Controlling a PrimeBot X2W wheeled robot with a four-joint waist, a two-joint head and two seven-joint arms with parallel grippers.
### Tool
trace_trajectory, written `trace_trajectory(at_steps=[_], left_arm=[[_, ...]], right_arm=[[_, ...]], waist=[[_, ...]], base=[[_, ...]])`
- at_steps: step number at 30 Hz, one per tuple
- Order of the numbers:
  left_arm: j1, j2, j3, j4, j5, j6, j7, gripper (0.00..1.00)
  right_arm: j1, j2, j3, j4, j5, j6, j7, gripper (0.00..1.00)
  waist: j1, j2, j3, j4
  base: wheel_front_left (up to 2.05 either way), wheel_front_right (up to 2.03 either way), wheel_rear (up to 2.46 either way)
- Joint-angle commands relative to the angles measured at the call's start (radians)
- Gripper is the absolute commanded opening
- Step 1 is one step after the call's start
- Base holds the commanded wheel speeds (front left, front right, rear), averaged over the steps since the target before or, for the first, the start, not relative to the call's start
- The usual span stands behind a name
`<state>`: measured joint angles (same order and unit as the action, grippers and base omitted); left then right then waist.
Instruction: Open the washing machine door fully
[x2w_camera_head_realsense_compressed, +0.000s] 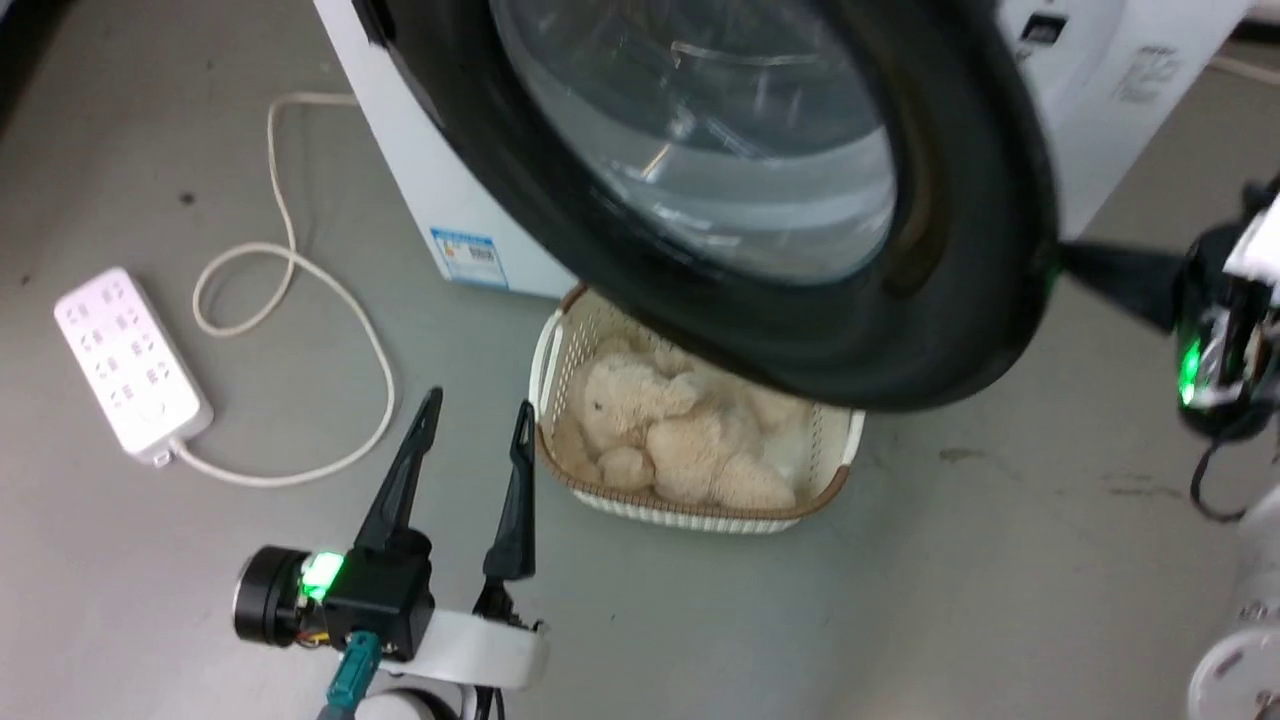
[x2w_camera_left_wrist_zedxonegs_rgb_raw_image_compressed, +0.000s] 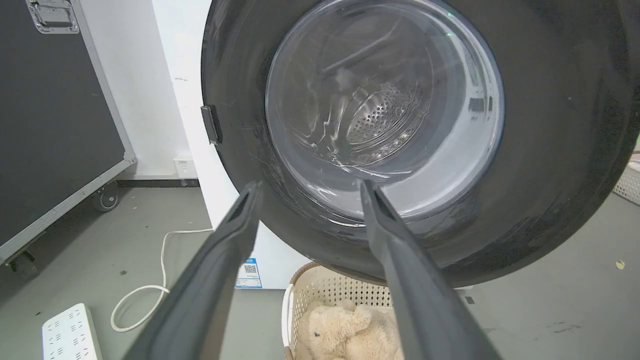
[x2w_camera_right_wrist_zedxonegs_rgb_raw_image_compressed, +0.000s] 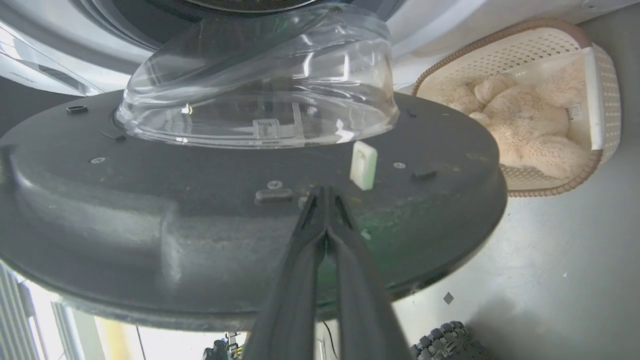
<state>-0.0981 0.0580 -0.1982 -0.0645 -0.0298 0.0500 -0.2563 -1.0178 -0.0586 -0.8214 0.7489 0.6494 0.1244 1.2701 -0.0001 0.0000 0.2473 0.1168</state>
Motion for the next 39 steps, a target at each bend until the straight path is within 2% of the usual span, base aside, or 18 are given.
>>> trace_trajectory(at_steps=[1,2,3,6,13,19,24,30,35,36,37,39], left_arm=[[0.016,0.006,0.002,0.004,-0.005,-0.002,-0.006,1.0],[0.028,0.006,0.001,0.01,-0.006,-0.005,-0.006,1.0],[0.028,0.006,0.001,0.01,-0.006,-0.005,-0.006,1.0],[0.045,0.007,0.001,0.018,-0.007,-0.009,-0.006,1.0],[0.081,0.009,0.001,0.035,-0.007,-0.017,-0.006,1.0],[0.109,0.009,0.0,0.048,-0.01,-0.022,-0.006,1.0],[0.123,0.009,0.001,0.055,-0.01,-0.026,-0.006,1.0],[0.124,0.008,0.003,0.062,-0.011,-0.026,-0.006,1.0],[0.123,0.005,0.005,0.073,-0.021,-0.025,-0.006,1.0],[0.123,0.004,0.006,0.075,-0.025,-0.025,-0.006,1.0],[0.124,0.003,0.007,0.077,-0.029,-0.025,-0.006,1.0],[0.123,0.002,0.012,0.079,-0.038,-0.025,-0.006,1.0]], right_arm=[[0.032,0.007,0.013,0.001,0.025,0.006,0.019,0.0],[0.068,0.008,0.053,0.022,0.08,0.006,0.038,0.0],[0.068,0.008,0.053,0.022,0.08,0.006,0.038,0.0],[0.12,0.008,0.138,0.051,0.171,0.006,0.041,0.0],[0.24,0.008,0.397,0.076,0.413,0.006,0.018,0.0],[0.352,0.008,0.644,0.023,0.633,0.006,-0.047,0.0],[0.433,0.008,0.816,-0.047,0.76,0.006,-0.138,0.0],[0.484,0.008,0.926,-0.107,0.828,0.006,-0.231,0.0],[0.511,0.004,0.916,-0.146,0.809,0.006,-0.315,0.0],[0.513,-0.006,0.902,-0.17,0.789,0.006,-0.354,0.31],[0.518,-0.021,0.892,-0.204,0.76,0.006,-0.397,1.0],[0.539,-0.05,0.869,-0.286,0.697,0.006,-0.493,1.0]], waist=[[0.0001,0.0,-0.03,-0.008],[0.0001,0.0,-0.05,-0.009],[0.0001,0.0,-0.05,-0.009],[0.0001,0.0,-0.073,-0.012],[0.0001,0.0,-0.119,-0.014],[0.0001,0.0,-0.146,-0.01],[0.0001,0.0,-0.15,-0.009],[0.0001,0.0,-0.151,-0.012],[0.0001,0.0,-0.17,-0.027],[0.0001,0.0,-0.176,-0.03],[0.0001,0.0,-0.182,-0.034],[0.0001,0.0,-0.193,-0.042]], base=[[0.0,0.0,0.0],[0.0,0.0,0.0],[0.0,0.0,0.0],[0.0,0.0,0.0],[0.0,0.0,0.0],[0.0,0.0,0.0],[0.0,0.0,0.0],[0.0,0.0,0.0],[0.0,0.0,0.0],[0.0,0.0,0.0],[0.0,0.0,0.0],[0.0,0.0,0.0]])
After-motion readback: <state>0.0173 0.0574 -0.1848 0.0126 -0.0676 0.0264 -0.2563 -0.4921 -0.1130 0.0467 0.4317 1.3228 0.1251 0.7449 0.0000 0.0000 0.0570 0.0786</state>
